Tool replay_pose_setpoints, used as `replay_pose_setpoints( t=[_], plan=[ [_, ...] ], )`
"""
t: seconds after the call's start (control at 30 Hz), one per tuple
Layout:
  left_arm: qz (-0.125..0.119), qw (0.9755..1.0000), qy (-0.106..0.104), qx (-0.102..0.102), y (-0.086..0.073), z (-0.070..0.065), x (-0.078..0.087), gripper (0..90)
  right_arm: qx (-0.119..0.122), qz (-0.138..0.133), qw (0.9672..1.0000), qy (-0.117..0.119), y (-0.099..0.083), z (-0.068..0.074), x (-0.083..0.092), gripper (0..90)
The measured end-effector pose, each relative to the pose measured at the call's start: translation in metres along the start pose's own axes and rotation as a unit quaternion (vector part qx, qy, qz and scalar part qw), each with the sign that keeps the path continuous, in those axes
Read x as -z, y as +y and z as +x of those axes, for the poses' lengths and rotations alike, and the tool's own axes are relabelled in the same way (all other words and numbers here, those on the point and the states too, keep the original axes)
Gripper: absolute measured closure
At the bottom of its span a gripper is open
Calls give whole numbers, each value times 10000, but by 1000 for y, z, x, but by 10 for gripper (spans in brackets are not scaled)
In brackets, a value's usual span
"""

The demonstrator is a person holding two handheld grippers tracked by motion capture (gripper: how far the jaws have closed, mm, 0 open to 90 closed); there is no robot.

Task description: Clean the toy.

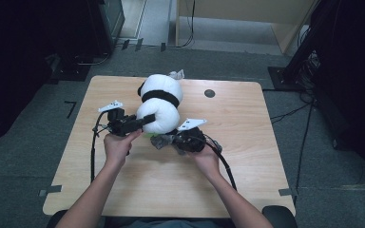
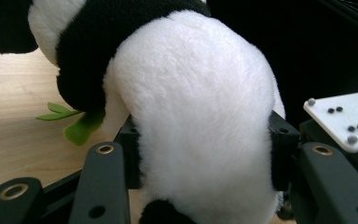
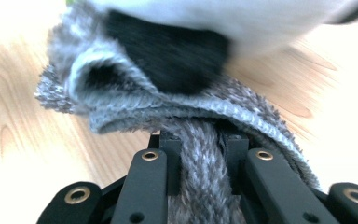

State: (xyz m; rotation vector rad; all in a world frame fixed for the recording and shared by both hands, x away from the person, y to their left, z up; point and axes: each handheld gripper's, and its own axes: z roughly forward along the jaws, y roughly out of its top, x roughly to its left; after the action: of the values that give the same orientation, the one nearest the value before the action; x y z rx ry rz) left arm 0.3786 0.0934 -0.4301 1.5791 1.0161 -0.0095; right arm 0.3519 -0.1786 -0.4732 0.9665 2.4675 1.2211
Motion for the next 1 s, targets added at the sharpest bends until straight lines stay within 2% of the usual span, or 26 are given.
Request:
replay_pose_setpoints(
  t=[0.23, 0.43, 0.47, 0.57, 0.87, 1.0],
  plan=[
    [90, 10000, 25, -25, 1, 6, 4, 479, -247, 57, 9996, -131, -2, -16, 7, 768],
    [114, 9998, 144, -64, 1, 13, 9, 479, -689, 115, 9974, -193, -6, -32, 13, 765],
    [144, 9998, 154, -69, 2, 16, 10, 479, -705, 102, 9973, -202, -7, -35, 14, 765],
    [84, 9999, 94, 108, 3, 24, 15, 479, -800, 84, 9964, -249, -9, -41, 17, 764],
    [-34, 9993, 369, 55, 6, 41, 27, 479, -1027, -44, 9941, -354, -9, -53, 29, 758],
    [7, 9986, 530, -6, 6, 50, 30, 478, -1143, -132, 9925, -422, -11, -61, 35, 758]
  ],
)
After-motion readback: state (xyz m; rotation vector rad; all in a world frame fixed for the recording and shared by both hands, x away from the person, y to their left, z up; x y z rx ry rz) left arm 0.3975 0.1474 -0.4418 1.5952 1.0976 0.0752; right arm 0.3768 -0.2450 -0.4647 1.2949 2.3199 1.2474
